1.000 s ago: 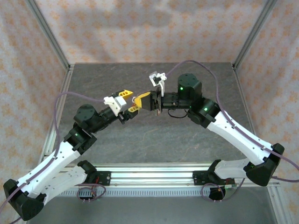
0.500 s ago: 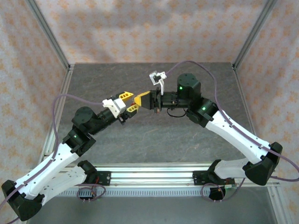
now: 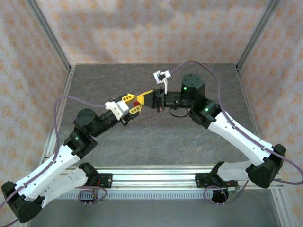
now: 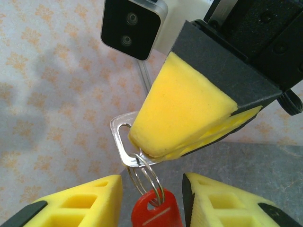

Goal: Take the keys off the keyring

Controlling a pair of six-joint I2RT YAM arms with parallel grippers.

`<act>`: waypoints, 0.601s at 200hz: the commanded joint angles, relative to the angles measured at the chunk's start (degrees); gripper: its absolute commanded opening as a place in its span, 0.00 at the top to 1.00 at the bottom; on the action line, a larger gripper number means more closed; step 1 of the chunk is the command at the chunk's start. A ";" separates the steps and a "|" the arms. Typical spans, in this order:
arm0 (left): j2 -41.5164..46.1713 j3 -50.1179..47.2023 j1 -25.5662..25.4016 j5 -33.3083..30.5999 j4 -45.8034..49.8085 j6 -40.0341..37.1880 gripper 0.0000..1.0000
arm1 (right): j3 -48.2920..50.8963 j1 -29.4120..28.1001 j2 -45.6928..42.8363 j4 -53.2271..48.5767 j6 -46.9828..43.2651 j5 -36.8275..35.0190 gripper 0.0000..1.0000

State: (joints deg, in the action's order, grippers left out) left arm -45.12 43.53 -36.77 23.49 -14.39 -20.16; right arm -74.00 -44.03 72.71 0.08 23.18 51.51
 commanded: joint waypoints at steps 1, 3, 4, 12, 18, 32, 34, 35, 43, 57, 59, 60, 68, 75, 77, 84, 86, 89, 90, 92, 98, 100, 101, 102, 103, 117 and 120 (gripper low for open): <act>-0.05 2.04 -0.49 -1.20 -1.25 -1.38 0.61 | 0.43 0.35 -0.97 3.47 0.90 1.53 1.00; -0.05 1.99 -0.49 -1.26 -1.25 -1.37 0.61 | 0.50 0.35 -0.98 3.58 0.95 1.57 1.00; -0.05 1.95 -0.49 -1.30 -1.34 -1.37 0.61 | 0.51 0.35 -0.99 3.60 0.97 1.62 1.00; -0.05 1.90 -0.49 -1.42 -1.68 -1.29 0.61 | 0.52 0.35 -1.03 3.61 1.08 1.75 1.00; -0.05 1.90 -0.49 -1.51 -1.86 -1.24 0.61 | 0.59 0.35 -0.99 3.77 1.13 1.84 1.00; -0.10 1.93 -0.49 -1.53 -2.13 -1.11 0.61 | 0.86 0.35 -1.07 4.29 1.44 2.02 1.00; -0.09 1.98 -0.49 -1.63 -2.15 -1.11 0.61 | 0.96 0.37 -1.07 4.31 1.48 2.02 1.00; -0.07 2.03 -0.49 -1.66 -2.19 -1.15 0.61 | 0.96 0.36 -1.08 4.31 1.45 2.06 1.00; -0.10 2.15 -0.49 -1.69 -2.22 -1.20 0.61 | 1.06 0.35 -1.06 4.64 1.67 2.13 1.00; -0.23 2.41 -0.49 -1.75 -1.96 -1.28 0.65 | 1.08 0.42 -1.16 4.80 1.78 2.26 1.00; -0.27 2.43 -0.49 -1.73 -1.89 -1.39 0.65 | 1.12 0.41 -1.16 4.79 1.80 2.28 1.00; -0.29 2.44 -0.49 -1.75 -1.88 -1.38 0.65 | 1.13 0.38 -1.16 4.82 1.84 2.28 1.00; -0.40 2.52 -0.49 -1.84 -1.85 -1.37 0.65 | 1.21 0.39 -1.22 5.04 2.00 2.34 1.00; -0.40 2.53 -0.54 -1.90 -1.87 -1.44 0.65 | 1.14 0.43 -1.25 5.02 2.00 2.36 1.00; -0.40 2.53 -0.50 -1.92 -1.93 -1.41 0.65 | 1.09 0.44 -1.25 5.09 2.01 2.37 1.00; -0.40 2.58 -0.49 -2.09 -1.95 -1.38 0.65 | 1.05 0.44 -1.25 5.10 2.04 2.43 1.00; -0.40 2.54 -0.49 -2.23 -2.02 -1.39 0.65 | 1.05 0.44 -1.25 5.06 2.00 2.45 1.00; -0.40 2.61 -0.45 -2.27 -2.04 -1.37 0.66 | 1.12 0.48 -1.25 5.08 2.05 2.46 1.00; -0.40 2.57 -0.47 -2.29 -2.09 -1.42 0.66 | 1.13 0.46 -1.25 5.05 2.05 2.46 1.00; -0.40 2.60 -0.49 -2.30 -2.12 -1.38 0.66 | 1.13 0.44 -1.30 5.09 2.00 2.46 1.00; -0.45 2.61 -0.54 -2.26 -2.13 -1.40 0.68 | 1.14 0.46 -1.25 5.05 2.09 2.46 1.00; -0.41 2.59 -0.50 -2.25 -2.13 -1.44 0.68 | 1.20 0.44 -1.25 5.03 2.12 2.46 1.00; -0.45 2.60 -0.50 -2.23 -2.13 -1.45 0.68 | 1.26 0.48 -1.25 5.07 2.08 2.46 1.00; -0.47 2.65 -0.49 -2.22 -2.13 -1.45 0.68 | 1.24 0.46 -1.25 5.09 2.11 2.46 1.00; -0.48 2.63 -0.49 -2.22 -2.13 -1.50 0.68 | 1.23 0.45 -1.25 5.05 2.08 2.46 1.00; -0.54 2.79 -0.49 -2.30 -2.18 -1.46 0.69 | 1.32 0.52 -1.31 5.27 2.14 2.55 1.00; -0.56 2.85 -0.49 -2.30 -2.14 -1.52 0.70 | 1.36 0.52 -1.34 5.31 2.28 2.55 1.00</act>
State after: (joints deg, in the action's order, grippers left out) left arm -45.52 44.21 -36.77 22.00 -14.44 -21.10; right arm -73.30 -44.03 72.71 2.35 24.71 52.60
